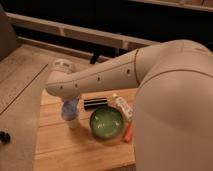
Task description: Place the white sponge in the ceramic cup
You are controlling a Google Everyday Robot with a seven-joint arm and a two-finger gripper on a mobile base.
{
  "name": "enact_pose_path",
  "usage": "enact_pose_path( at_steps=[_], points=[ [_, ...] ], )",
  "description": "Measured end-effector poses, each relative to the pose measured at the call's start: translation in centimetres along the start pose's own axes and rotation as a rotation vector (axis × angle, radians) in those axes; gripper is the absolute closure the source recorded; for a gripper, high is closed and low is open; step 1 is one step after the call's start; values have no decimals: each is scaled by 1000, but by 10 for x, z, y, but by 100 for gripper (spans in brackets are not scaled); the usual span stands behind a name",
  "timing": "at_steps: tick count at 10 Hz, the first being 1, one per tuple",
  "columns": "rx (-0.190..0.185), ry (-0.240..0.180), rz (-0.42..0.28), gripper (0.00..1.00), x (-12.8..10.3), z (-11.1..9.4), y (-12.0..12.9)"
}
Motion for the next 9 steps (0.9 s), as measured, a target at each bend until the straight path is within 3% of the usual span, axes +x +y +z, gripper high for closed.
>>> enact_pose_path(
  at_steps=[3, 9],
  points=[
    [-10, 16, -18, 100, 6, 23, 0],
    [-28, -18, -84, 100, -9, 33, 13]
  ],
)
